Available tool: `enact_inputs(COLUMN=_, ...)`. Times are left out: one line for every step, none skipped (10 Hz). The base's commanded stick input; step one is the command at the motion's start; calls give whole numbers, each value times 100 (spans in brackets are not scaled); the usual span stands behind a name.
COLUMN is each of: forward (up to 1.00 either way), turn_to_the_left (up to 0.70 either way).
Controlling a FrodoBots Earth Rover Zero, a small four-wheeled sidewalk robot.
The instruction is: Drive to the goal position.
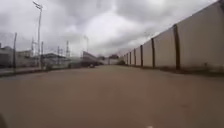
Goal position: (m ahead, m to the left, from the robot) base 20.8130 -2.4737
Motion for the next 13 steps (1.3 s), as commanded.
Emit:
enact_inputs(forward=85, turn_to_the_left=1)
enact_inputs(forward=85, turn_to_the_left=1)
enact_inputs(forward=85, turn_to_the_left=1)
enact_inputs(forward=85, turn_to_the_left=1)
enact_inputs(forward=85, turn_to_the_left=1)
enact_inputs(forward=85, turn_to_the_left=1)
enact_inputs(forward=85, turn_to_the_left=1)
enact_inputs(forward=85, turn_to_the_left=1)
enact_inputs(forward=85, turn_to_the_left=1)
enact_inputs(forward=85, turn_to_the_left=1)
enact_inputs(forward=85, turn_to_the_left=1)
enact_inputs(forward=85, turn_to_the_left=1)
enact_inputs(forward=85, turn_to_the_left=1)
